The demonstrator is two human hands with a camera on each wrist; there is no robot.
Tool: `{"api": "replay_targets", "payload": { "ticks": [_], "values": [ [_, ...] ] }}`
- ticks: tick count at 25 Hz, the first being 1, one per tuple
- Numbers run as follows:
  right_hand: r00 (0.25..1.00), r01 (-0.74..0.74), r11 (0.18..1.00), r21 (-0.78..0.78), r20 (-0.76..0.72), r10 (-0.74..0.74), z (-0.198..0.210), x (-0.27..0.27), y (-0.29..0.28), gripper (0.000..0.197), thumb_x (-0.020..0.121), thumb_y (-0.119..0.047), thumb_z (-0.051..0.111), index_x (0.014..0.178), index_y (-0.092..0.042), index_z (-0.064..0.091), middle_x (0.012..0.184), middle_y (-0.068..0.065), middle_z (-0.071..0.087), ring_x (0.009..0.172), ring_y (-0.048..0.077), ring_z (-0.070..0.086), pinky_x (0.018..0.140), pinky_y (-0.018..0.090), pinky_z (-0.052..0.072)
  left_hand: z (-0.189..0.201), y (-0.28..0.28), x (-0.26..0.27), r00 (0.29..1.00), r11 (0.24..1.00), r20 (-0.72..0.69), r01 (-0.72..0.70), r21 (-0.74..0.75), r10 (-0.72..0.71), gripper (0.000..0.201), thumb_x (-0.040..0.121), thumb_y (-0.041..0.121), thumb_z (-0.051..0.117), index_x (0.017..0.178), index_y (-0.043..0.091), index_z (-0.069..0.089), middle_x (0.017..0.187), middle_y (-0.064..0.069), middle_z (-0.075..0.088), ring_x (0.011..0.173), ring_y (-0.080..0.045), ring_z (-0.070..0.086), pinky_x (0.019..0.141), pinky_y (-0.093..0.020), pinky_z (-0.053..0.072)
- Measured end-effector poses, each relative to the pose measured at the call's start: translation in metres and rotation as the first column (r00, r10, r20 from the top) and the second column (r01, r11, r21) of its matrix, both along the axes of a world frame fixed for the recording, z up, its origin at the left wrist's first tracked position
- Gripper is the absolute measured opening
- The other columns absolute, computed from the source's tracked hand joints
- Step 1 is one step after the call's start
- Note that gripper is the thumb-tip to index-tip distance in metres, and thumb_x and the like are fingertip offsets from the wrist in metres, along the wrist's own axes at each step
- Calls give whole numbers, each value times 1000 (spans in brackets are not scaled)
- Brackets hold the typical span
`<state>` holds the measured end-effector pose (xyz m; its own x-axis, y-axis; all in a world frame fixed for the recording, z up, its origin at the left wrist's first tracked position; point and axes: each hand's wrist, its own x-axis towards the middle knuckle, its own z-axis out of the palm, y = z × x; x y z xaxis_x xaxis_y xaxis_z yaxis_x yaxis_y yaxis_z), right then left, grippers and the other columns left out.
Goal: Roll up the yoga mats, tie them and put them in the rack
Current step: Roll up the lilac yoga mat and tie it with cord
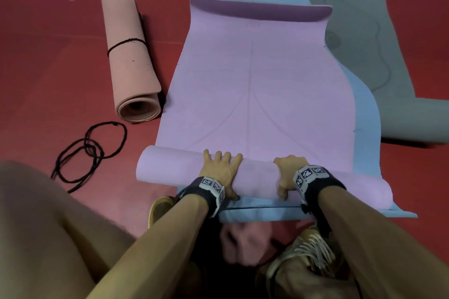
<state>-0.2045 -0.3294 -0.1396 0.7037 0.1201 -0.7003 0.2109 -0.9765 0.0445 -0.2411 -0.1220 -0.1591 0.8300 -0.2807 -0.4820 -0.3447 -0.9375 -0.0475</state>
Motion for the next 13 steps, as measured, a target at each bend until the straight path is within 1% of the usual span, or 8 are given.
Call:
{"api": "replay_targets", "payload": {
  "ticks": [2,5,7,9,10,11,12,13],
  "values": [
    [999,26,1000,-2,-30,-26,-1,1,1,89,48,-33,91,127,-23,51,119,6,62,106,31,61,78,31,41,5,-2,4,1000,1000,-28,-1,-23,1,107,58,62,79,143,26,26,134,-6,46,124,-31,43,108,-59,22],
    [999,52,999,7,10,-52,1,-8,2,97,55,-30,87,139,-21,39,128,7,56,116,30,55,90,38,36,14,-2,24,990,999,-142,-26,-37,21,88,57,55,82,130,31,39,124,-2,54,118,-28,49,103,-55,29],
    [994,7,1000,8,109,-8,-1,-22,0,102,58,-35,82,145,-22,29,133,6,49,122,28,48,98,41,33,17,-9,38,975,997,-212,-77,-16,72,70,53,49,84,113,34,50,111,2,62,109,-24,57,100,-51,33],
    [975,-29,1000,5,221,27,-6,-36,-1,104,61,-38,77,147,-20,22,134,6,44,125,27,42,105,42,28,23,-17,46,963,993,-249,-87,77,104,46,50,44,85,86,33,57,88,8,67,91,-15,66,86,-37,41],
    [963,-35,999,-2,267,35,-8,-41,0,103,62,-38,76,147,-19,20,133,5,42,124,27,41,107,43,26,24,-20,49,960,992,-258,-84,95,106,41,49,42,85,78,32,59,77,11,66,84,-12,67,80,-32,42],
    [954,-33,999,-5,299,33,-10,-44,1,101,63,-36,74,146,-19,20,132,5,42,123,27,41,108,43,26,25,-20,51,959,994,-264,-88,69,103,42,48,40,86,80,33,61,74,12,65,84,-11,68,79,-31,43],
    [949,-29,1000,-8,314,30,-11,-44,2,97,63,-34,73,144,-19,23,129,4,44,121,27,42,106,42,28,23,-18,51,959,995,-267,-93,30,97,50,47,41,86,90,35,60,81,11,64,92,-13,66,85,-34,43],
    [950,-34,999,-9,310,36,-11,-42,2,91,63,-32,73,141,-19,28,127,3,47,118,27,45,102,42,30,19,-13,48,960,996,-264,-94,-1,90,62,47,45,85,102,38,57,93,8,63,102,-17,62,94,-41,41]
  ]
}}
